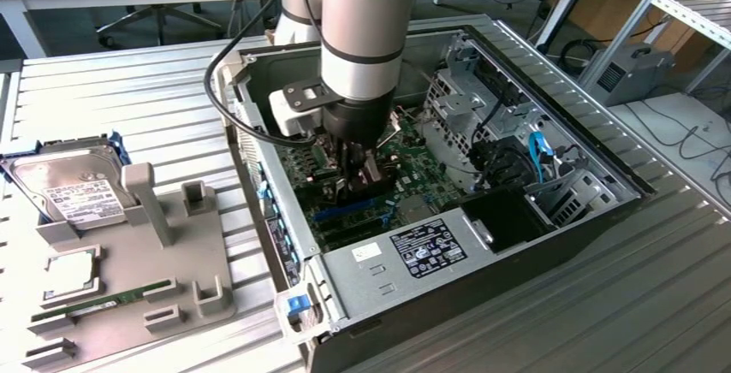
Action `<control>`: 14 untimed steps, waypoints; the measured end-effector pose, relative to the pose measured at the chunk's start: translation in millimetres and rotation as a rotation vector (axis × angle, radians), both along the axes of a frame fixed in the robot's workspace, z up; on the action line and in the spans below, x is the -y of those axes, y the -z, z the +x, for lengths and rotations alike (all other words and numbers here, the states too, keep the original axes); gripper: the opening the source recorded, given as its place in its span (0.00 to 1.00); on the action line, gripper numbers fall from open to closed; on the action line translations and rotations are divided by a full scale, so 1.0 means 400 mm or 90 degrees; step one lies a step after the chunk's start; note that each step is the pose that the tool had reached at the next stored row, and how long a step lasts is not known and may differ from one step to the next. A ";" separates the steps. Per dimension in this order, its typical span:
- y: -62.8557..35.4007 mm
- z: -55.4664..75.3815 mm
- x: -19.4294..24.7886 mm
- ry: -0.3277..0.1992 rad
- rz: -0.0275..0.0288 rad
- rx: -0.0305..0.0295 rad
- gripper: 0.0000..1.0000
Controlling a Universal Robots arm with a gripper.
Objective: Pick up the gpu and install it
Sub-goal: 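Insert the gpu into the slot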
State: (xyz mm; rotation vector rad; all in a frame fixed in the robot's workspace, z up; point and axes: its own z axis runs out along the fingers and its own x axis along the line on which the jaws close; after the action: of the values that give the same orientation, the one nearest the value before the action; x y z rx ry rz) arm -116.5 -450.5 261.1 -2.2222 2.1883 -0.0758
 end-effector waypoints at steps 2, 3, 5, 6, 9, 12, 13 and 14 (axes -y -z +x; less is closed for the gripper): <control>0.004 0.000 0.000 0.000 -0.0002 0.0000 0.26; 0.005 0.000 0.000 0.000 -0.0002 0.0000 0.26; 0.006 0.000 0.000 0.000 -0.0003 -0.0001 0.26; 0.006 0.000 0.000 0.000 -0.0004 -0.0001 0.26; 0.007 -0.002 0.000 0.000 -0.0002 0.0001 0.26; 0.007 -0.008 0.000 0.000 -0.0001 0.0000 0.26; 0.006 -0.008 0.000 0.000 -0.0002 0.0000 0.26; 0.006 -0.008 0.000 0.000 -0.0002 0.0000 0.26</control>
State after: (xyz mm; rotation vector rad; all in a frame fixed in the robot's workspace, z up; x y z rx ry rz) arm -119.9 -450.5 258.6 -2.2225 2.1884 -0.0762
